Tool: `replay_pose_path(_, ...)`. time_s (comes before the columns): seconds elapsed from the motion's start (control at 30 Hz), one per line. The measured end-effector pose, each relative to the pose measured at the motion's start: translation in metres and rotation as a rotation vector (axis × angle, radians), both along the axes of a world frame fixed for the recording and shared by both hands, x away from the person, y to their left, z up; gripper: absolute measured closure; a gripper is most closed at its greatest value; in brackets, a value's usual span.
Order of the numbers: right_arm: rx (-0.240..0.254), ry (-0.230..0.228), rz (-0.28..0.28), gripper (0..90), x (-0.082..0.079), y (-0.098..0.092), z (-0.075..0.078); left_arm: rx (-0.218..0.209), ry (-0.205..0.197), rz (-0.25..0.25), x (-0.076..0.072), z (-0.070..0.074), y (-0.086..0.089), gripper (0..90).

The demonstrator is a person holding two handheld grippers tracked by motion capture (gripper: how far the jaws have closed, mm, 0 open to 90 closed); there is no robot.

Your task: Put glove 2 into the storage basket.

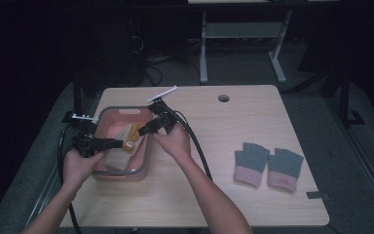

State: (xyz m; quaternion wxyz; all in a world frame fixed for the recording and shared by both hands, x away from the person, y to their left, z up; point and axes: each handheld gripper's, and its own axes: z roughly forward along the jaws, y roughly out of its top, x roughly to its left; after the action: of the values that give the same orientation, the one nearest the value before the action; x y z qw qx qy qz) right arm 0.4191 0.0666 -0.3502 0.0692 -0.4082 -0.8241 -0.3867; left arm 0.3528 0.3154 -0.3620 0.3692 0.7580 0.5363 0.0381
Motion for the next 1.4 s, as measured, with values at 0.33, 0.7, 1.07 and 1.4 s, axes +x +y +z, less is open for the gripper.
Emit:
replay_pose_path(0.33, -0.011, -0.018, -0.020, 45.0, -0.004, -0.025, 0.002, -0.014, -0.034, -0.040, -0.003, 0.009, -0.019, 47.0)
replay_pose_path(0.7, -0.040, -0.046, -0.043, 41.2, -0.010, -0.055, 0.008, -0.017, -0.084, -0.083, -0.007, 0.018, -0.039, 44.0)
replay_pose_path(1.07, -0.045, -0.072, -0.057, 39.9, -0.019, -0.079, 0.019, -0.028, -0.104, -0.128, -0.011, 0.025, -0.057, 39.6)
replay_pose_path(1.4, -0.049, -0.063, -0.078, 38.7, -0.021, -0.103, 0.016, -0.031, -0.125, -0.169, -0.010, 0.030, -0.082, 34.7)
